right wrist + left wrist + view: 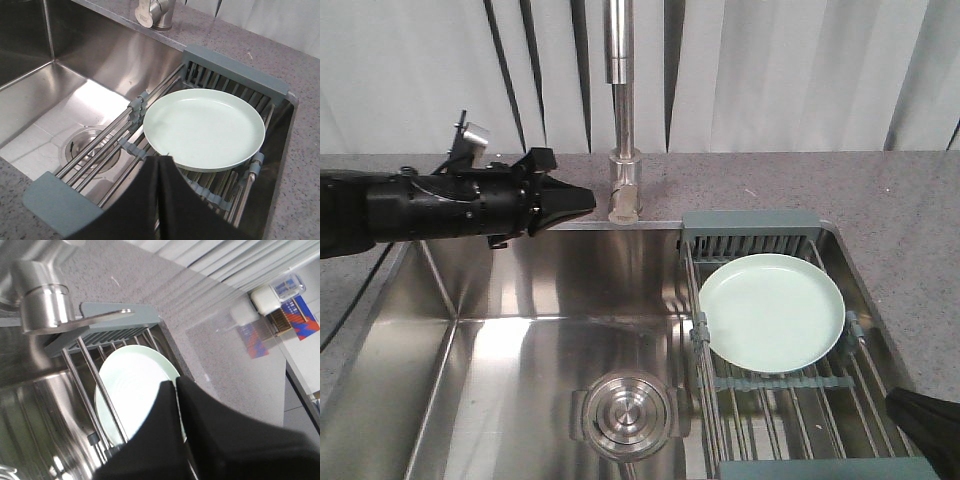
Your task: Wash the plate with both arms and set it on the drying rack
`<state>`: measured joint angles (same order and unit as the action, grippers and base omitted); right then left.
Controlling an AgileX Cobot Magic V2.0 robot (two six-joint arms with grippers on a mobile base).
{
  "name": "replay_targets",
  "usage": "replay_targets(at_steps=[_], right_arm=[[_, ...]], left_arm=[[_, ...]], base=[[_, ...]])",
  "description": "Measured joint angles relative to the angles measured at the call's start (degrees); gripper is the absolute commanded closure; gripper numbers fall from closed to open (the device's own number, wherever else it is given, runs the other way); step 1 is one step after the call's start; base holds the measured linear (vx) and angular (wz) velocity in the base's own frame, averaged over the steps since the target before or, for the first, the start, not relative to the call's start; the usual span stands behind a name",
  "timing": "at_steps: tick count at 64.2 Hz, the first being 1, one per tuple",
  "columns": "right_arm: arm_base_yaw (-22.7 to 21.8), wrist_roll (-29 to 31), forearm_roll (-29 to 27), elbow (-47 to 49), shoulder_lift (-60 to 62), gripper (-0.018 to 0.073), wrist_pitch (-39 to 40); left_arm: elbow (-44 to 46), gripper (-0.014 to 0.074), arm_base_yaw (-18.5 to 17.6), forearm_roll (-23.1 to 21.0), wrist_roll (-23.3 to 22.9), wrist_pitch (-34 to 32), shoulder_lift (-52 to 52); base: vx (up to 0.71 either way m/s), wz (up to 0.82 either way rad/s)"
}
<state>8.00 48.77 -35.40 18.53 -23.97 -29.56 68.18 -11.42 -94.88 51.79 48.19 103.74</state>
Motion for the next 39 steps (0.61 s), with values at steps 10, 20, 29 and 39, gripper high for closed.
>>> replay_targets(at_steps=[10, 20, 29, 39], right_arm=[[0.0, 0.0, 0.0, 0.0, 0.0, 0.0566, 0.0], [0.0, 0.0, 0.0, 0.0, 0.0, 0.0566, 0.0], [0.0, 0.0, 0.0, 0.0, 0.0, 0.0566, 0.0], [0.0, 0.0, 0.0, 0.0, 0.0, 0.0566, 0.0]], left_arm=[[5.94, 0.0603, -2.7, -0.17, -2.07, 0.4, 7.41], [11.68, 0.0603, -4.52, -0.17, -4.08, 0.48, 13.83], [16.88, 0.0603, -4.78, -0.17, -6.1, 0.78, 18.67], [22.38, 0.0603, -4.78, -0.17, -7.11, 0.91, 22.35]], base=[[0.0, 0.0], [0.0, 0.0], [0.0, 0.0], [0.0, 0.0]])
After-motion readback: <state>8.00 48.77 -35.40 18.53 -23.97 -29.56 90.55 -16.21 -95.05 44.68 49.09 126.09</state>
